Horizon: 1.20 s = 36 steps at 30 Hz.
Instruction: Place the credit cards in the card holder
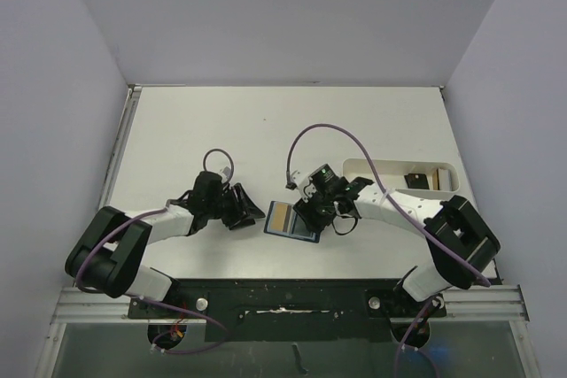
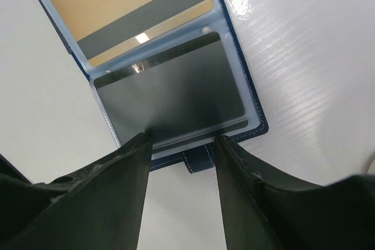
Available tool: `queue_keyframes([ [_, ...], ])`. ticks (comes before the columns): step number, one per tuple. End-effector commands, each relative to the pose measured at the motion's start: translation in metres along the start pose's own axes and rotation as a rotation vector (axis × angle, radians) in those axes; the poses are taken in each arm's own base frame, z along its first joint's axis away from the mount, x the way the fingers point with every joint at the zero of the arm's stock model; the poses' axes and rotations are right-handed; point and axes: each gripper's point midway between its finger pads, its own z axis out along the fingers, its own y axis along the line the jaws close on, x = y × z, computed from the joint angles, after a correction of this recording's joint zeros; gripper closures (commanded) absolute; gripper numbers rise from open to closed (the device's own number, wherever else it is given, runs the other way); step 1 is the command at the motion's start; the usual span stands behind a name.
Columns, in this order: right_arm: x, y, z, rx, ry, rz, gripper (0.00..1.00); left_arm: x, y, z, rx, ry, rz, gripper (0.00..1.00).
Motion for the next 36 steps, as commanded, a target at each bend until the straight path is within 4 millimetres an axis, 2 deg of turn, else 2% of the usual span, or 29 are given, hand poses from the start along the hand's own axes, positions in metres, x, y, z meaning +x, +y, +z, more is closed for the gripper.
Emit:
queue_keyframes([
  [1,-0.014,0.004,-0.005,-0.036,0.011,-0.1,0.53,-0.009,-0.012,-0.008,0.061,-0.028,0.024,0.54],
  [6,0.001,-0.005,-0.003,-0.008,0.106,-0.131,0.51,-0.011,-0.01,-0.009,0.061,-0.038,0.019,0.54],
  [17,-0.004,-0.004,-0.02,0.011,0.066,-0.165,0.48,-0.014,-0.008,-0.009,0.059,-0.045,0.02,0.54],
  [22,0.003,-0.005,-0.022,0.012,0.068,-0.183,0.49,-0.013,-0.005,-0.008,0.056,-0.044,0.014,0.54],
  [27,0.015,-0.012,-0.02,0.036,0.123,-0.199,0.5,-0.01,-0.009,-0.009,0.076,-0.029,0.016,0.54],
  [36,0.015,-0.012,-0.008,0.014,0.135,-0.231,0.51,-0.01,-0.008,-0.009,0.079,-0.024,0.013,0.54],
])
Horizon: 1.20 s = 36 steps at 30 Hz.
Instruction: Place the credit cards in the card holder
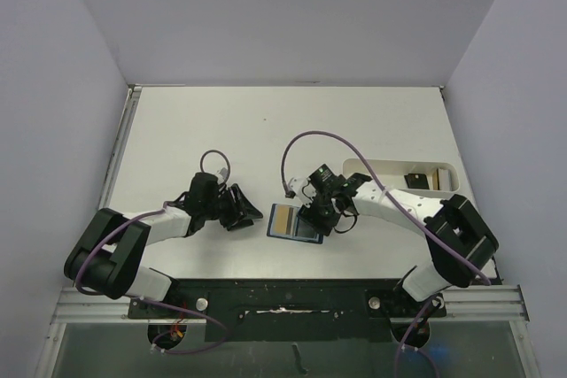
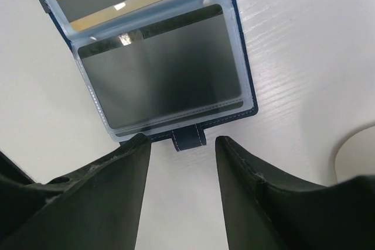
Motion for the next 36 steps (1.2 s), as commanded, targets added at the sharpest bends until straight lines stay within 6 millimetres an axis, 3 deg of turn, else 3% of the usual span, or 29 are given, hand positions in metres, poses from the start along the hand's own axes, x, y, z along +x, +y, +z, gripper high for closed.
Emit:
queue_keyframes([
  [1,-0.001,-0.004,0.009,0.0,0.009,-0.041,0.52,-0.008,-0.013,-0.004,0.061,-0.024,0.03,0.54],
  [6,-0.002,-0.005,0.015,0.0,0.024,-0.054,0.57,-0.013,-0.012,-0.009,0.06,-0.041,0.023,0.54],
  [14,-0.049,0.001,0.018,0.002,-0.137,-0.122,0.77,-0.022,0.0,-0.015,0.026,-0.056,0.001,0.53],
  [23,-0.079,0.0,0.024,0.037,-0.254,-0.117,0.8,-0.024,0.018,-0.019,-0.022,-0.062,-0.014,0.48],
  [28,-0.082,-0.005,0.024,0.079,-0.323,-0.077,0.81,-0.023,0.024,-0.015,-0.034,-0.048,-0.024,0.47],
  [36,-0.091,0.006,0.024,0.051,-0.481,0.021,0.83,-0.022,0.027,-0.013,-0.038,-0.048,-0.039,0.47],
])
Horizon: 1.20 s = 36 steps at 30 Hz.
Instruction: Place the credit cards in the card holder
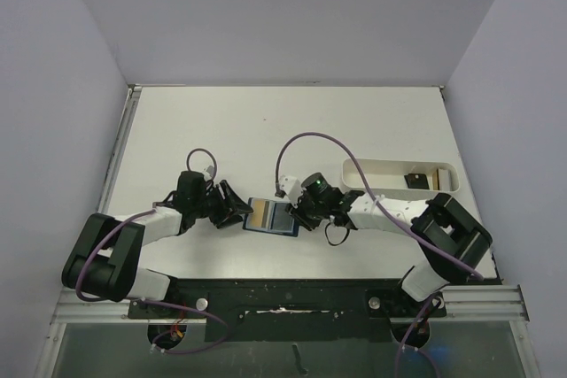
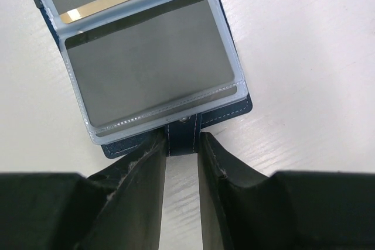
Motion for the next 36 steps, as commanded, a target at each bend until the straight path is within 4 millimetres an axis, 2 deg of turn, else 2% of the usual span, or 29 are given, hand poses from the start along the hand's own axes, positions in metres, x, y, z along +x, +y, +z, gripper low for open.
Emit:
queue_keyframes([
  [1,-0.04,-0.001,-0.004,0.023,-0.21,0.06,0.84,0.002,0.011,0.002,-0.031,0.004,0.001,0.47],
  [10,-0.048,0.006,-0.007,0.006,-0.336,0.109,0.85,-0.004,0.018,-0.002,-0.081,-0.039,0.014,0.47],
  [18,-0.059,0.007,-0.019,0.019,-0.464,0.117,0.89,-0.004,0.025,-0.003,-0.119,-0.045,0.019,0.46],
  [36,-0.063,0.003,-0.038,0.053,-0.642,0.122,0.93,-0.003,0.031,0.0,-0.145,-0.033,-0.003,0.45],
])
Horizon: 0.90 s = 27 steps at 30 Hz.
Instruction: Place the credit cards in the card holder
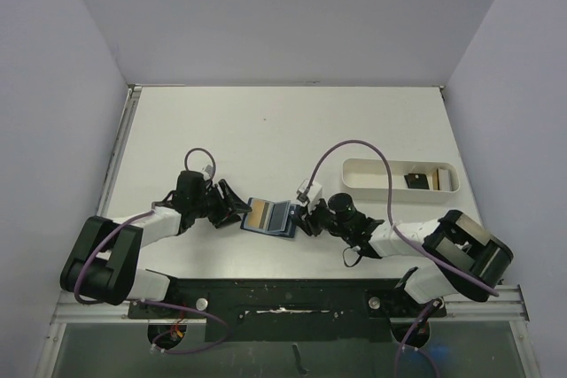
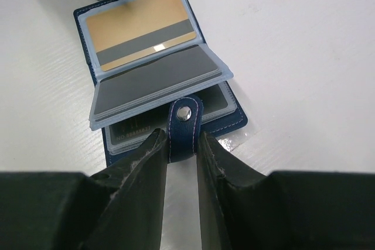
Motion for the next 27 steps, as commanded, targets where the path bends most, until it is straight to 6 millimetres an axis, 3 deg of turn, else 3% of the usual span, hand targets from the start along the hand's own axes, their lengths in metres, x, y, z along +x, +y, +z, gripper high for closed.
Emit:
queue_keyframes([
  [1,-0.046,-0.001,-0.005,0.002,-0.2,-0.011,0.93,0.001,0.026,0.003,-0.115,-0.007,-0.007,0.45],
  [14,-0.051,0.003,-0.005,-0.021,-0.253,-0.022,0.93,0.0,0.027,0.004,-0.122,-0.001,-0.01,0.44],
  [27,-0.049,0.008,0.003,-0.052,-0.264,-0.005,0.93,0.023,-0.02,0.009,0.165,0.117,-0.135,0.44],
])
